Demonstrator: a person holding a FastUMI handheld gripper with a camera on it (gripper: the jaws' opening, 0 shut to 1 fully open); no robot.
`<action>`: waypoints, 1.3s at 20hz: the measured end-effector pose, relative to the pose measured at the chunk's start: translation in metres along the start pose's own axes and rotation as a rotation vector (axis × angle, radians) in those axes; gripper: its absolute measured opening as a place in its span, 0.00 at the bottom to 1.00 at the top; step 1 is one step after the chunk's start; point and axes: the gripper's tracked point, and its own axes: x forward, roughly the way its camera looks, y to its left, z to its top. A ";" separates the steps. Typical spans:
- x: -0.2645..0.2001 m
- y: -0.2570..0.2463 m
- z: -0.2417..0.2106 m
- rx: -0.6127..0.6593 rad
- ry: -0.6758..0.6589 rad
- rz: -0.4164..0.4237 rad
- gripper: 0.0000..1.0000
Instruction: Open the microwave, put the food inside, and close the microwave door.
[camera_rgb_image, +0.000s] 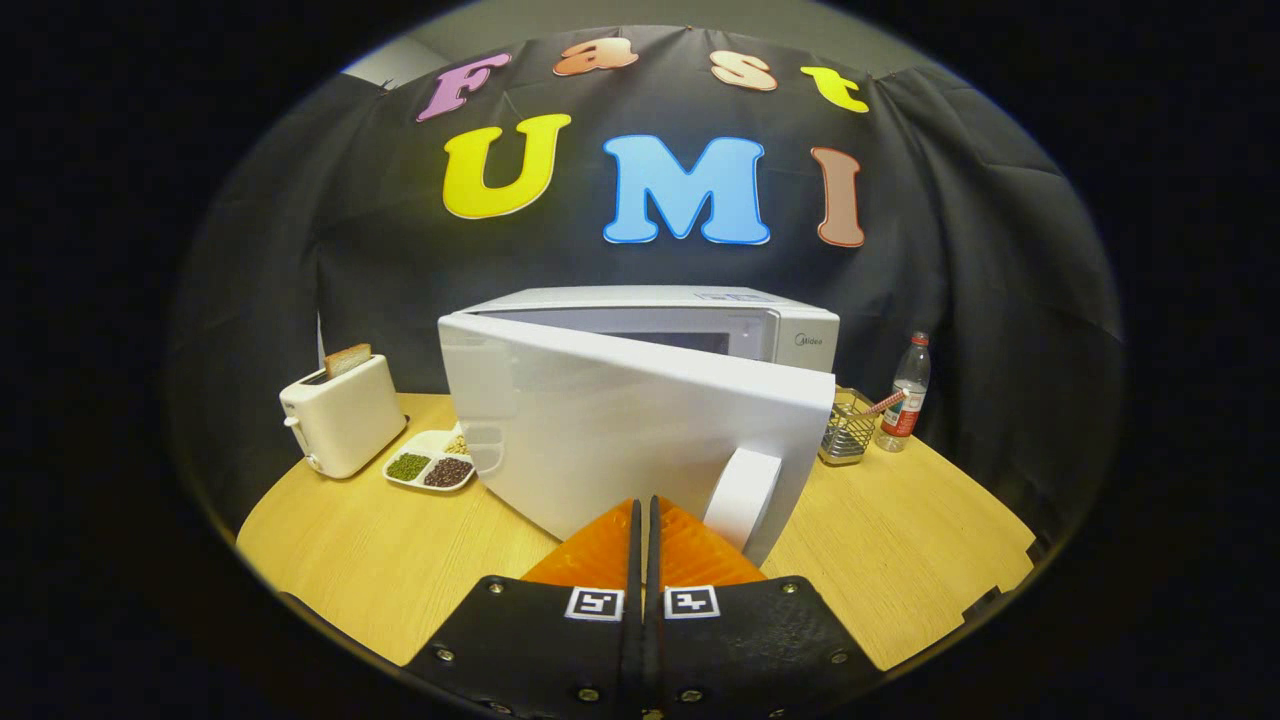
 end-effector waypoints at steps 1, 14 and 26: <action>0.004 -0.003 0.000 0.004 0.001 -0.006 0.01; 0.064 -0.030 0.017 0.022 0.004 -0.049 0.01; 0.121 -0.049 0.039 0.026 -0.021 -0.061 0.01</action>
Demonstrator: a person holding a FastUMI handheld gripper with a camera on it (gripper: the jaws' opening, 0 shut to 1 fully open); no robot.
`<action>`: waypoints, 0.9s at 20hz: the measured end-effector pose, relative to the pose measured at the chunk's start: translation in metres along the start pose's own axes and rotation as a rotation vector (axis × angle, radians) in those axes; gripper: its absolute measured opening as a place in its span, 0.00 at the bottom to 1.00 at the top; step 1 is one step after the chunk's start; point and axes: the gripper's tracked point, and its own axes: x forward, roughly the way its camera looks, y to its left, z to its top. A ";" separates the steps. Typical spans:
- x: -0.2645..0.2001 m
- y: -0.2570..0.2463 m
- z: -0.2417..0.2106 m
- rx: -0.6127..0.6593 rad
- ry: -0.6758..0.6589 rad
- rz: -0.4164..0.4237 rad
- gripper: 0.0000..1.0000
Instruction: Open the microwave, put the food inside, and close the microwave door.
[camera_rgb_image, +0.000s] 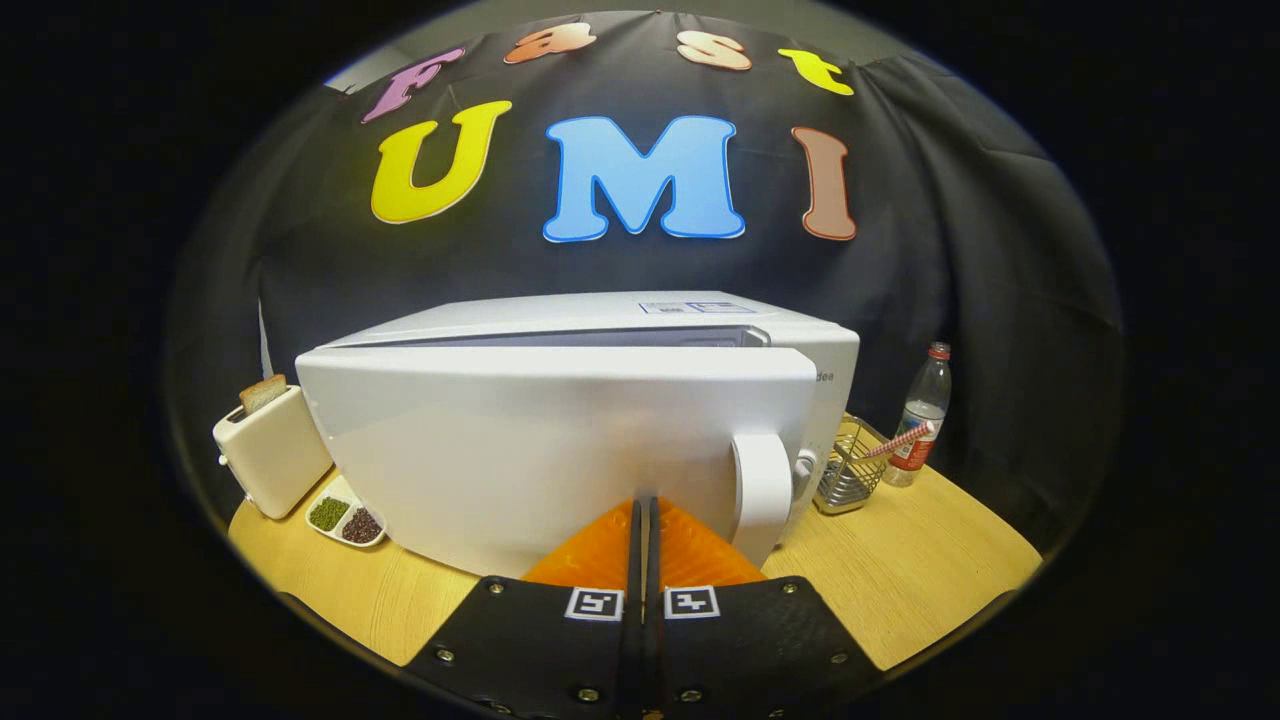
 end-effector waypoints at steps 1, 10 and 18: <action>0.005 0.000 0.002 -0.003 -0.003 0.001 0.01; 0.034 0.000 0.018 -0.047 -0.035 0.018 0.01; -0.005 -0.007 0.061 -0.067 -0.117 0.031 0.02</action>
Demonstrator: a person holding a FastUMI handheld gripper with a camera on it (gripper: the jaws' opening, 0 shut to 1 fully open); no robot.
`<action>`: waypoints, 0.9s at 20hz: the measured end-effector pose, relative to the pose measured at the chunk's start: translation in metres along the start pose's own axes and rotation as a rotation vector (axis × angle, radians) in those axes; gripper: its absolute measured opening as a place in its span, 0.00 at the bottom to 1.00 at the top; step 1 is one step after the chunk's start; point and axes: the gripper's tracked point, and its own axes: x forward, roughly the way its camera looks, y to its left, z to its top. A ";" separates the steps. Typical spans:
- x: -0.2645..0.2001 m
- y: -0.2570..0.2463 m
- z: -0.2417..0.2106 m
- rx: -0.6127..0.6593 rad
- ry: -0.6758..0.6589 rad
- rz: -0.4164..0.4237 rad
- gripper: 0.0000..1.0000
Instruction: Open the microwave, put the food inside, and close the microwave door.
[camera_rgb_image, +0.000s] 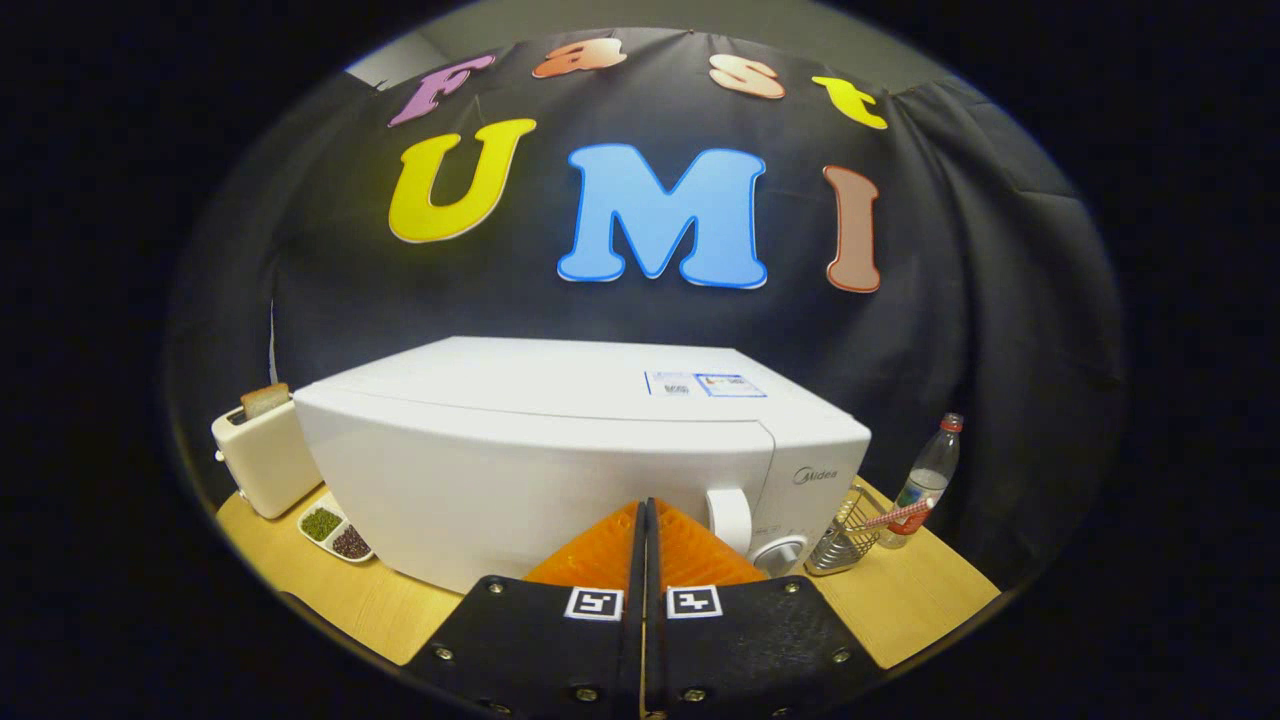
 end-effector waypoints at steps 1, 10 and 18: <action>-0.011 -0.001 0.004 0.004 -0.011 -0.005 0.02; -0.107 0.026 0.018 0.015 -0.021 0.071 0.02; -0.184 0.045 0.012 0.073 -0.029 0.120 0.02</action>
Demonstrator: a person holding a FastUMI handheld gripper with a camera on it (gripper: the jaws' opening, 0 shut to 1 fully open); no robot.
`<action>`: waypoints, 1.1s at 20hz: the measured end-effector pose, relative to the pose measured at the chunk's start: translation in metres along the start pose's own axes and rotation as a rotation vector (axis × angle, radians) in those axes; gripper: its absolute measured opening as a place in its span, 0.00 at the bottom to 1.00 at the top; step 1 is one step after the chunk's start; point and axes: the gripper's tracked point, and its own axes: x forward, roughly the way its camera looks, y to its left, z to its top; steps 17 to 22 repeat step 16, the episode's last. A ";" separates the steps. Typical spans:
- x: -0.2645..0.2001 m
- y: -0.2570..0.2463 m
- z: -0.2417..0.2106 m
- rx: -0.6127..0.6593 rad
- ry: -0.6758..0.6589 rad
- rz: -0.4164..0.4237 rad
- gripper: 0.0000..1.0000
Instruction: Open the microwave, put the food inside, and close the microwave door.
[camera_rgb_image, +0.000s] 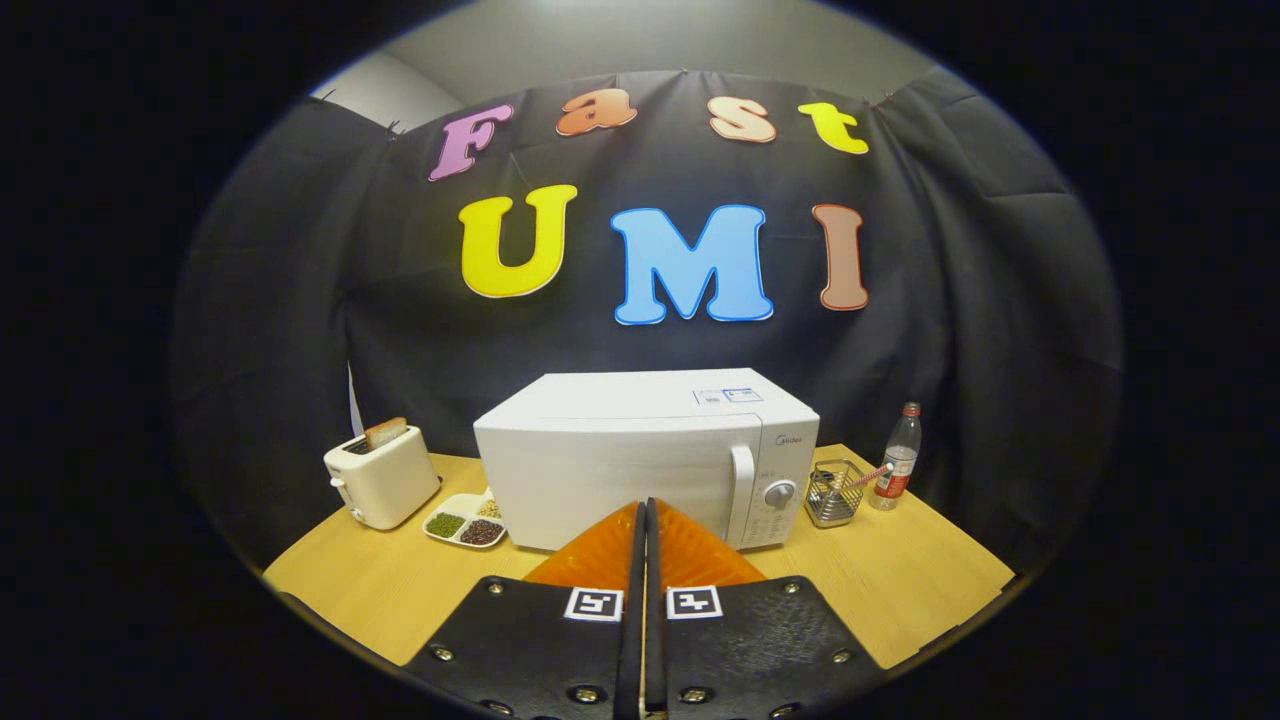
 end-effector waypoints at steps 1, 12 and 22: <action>-0.008 0.002 -0.001 0.004 -0.002 0.008 0.02; -0.086 0.001 0.017 -0.035 -0.109 0.019 0.98; -0.107 0.010 0.021 -0.063 -0.134 0.047 0.98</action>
